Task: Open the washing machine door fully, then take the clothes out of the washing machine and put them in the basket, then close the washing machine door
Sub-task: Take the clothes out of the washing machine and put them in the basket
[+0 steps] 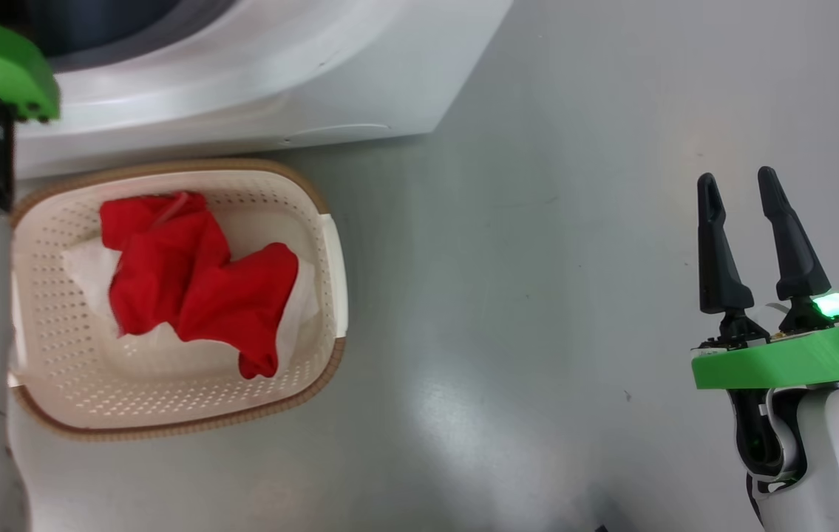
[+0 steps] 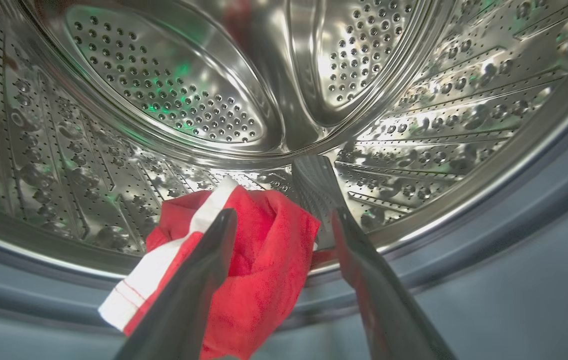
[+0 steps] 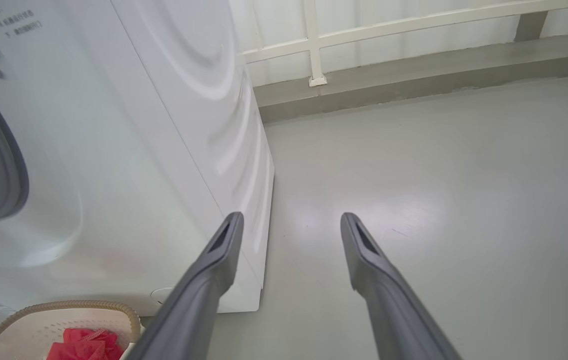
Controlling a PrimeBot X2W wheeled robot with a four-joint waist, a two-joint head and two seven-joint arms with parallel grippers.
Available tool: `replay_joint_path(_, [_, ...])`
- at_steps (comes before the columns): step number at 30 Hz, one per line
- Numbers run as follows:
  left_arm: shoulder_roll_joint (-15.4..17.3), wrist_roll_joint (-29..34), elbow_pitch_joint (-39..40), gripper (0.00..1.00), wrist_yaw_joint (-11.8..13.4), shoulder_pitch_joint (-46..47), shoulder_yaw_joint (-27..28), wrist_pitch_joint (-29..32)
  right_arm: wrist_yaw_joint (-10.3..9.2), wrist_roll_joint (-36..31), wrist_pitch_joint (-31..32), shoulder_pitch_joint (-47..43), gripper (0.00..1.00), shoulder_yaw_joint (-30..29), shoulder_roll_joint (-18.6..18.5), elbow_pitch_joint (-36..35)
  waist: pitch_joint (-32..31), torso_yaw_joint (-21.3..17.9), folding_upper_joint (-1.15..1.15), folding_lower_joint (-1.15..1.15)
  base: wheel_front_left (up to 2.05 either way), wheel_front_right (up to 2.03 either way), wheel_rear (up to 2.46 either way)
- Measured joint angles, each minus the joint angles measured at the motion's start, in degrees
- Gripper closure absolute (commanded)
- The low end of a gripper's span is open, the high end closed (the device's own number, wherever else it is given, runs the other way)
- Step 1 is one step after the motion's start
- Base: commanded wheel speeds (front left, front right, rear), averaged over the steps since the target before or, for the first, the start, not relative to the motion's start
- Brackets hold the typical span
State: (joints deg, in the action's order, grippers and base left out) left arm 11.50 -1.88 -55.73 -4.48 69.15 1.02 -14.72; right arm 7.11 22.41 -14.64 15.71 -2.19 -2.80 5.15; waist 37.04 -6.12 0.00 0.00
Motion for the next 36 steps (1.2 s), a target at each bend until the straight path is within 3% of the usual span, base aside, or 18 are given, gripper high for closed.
replay_joint_path(18, [3.87, 4.47, -16.02, 0.00, 3.54, 12.44, -4.91, 3.60, 0.00, 1.33, 0.00, 0.14, 0.00, 1.53, 0.02, 0.01, 2.54, -3.72, 0.00, 0.00, 0.00, 0.00, 0.00])
replay_joint_path(19, [3.88, 4.56, -16.45, 0.20, 3.54, 12.45, -5.13, 4.03, 0.00, 1.33, 0.00, 0.16, 0.00, 1.56, 0.02, 0.01, 2.48, -3.80, 0.00, 0.00, 0.00, 0.00, 0.00])
replay_joint_path(20, [3.87, 4.55, -16.84, 0.57, 3.54, 12.45, -5.25, 4.38, 0.00, 1.33, 0.00, 0.19, 0.00, 1.62, 0.02, 0.01, 2.41, -3.87, 0.00, 0.00, 0.00, 0.00, 0.00])
replay_joint_path(22, [3.91, 4.55, -17.34, 0.93, 3.77, 12.46, -5.49, 4.64, 0.00, 1.33, 0.00, 0.36, 0.00, 1.72, 0.02, 0.01, 2.24, -4.01, 0.00, 0.00, 0.00, 0.00, 0.00])
replay_joint_path(23, [3.92, 4.55, -17.46, 1.00, 3.99, 12.46, -5.63, 4.64, 0.00, 1.33, 0.00, 0.52, 0.00, 1.77, 0.02, 0.00, 2.14, -4.07, 0.00, 0.00, 0.00, 0.00, 0.00])
replay_joint_path(36, [3.33, 1.87, -18.39, 1.00, 3.12, 12.43, -5.25, 1.81, 0.00, 1.32, 0.00, 0.95, 0.00, 1.52, 0.02, 0.00, 0.72, -3.41, 0.00, 0.00, 0.00, 0.00, 0.00])
